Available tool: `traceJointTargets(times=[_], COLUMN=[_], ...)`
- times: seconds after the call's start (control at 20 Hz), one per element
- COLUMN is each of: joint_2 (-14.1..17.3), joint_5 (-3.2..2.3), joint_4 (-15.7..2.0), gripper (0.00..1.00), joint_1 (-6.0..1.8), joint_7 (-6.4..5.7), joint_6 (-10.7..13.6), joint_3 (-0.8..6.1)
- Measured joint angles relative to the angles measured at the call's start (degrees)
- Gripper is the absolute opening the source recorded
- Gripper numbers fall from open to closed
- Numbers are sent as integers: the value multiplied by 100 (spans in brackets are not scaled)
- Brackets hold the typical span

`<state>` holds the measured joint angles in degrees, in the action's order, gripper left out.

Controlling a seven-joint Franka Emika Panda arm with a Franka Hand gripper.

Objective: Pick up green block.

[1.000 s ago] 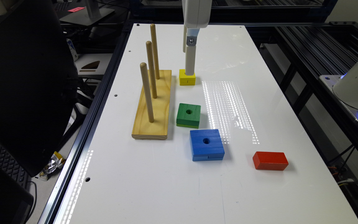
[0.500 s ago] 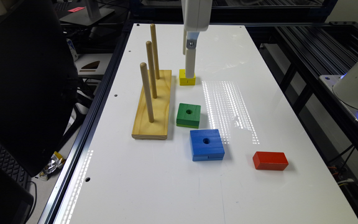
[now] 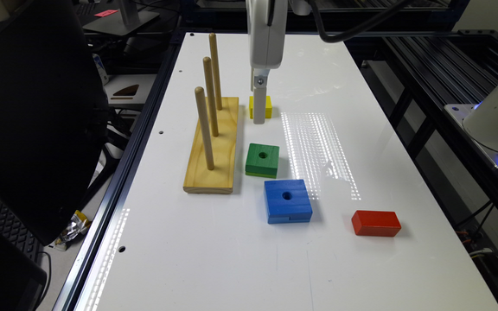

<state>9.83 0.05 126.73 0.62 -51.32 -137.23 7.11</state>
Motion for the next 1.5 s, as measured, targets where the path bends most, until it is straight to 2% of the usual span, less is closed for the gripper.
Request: traceJointTargets(times=[0.4,0.6,0.9,1.1,1.5], joint_2=[445,457,463,502,571], joint_5=[-2,-2,-4,-4,-4], joint_4=[-1,-7,-88,-150,-166], gripper=[100,100,100,100,100], joint_1=[0,7,34,32,32], joint_7=[0,-5,-197,-203,-204], joint_6=[-420,-438,-442,-442,-475], joint_3=[0,7,181,190,191])
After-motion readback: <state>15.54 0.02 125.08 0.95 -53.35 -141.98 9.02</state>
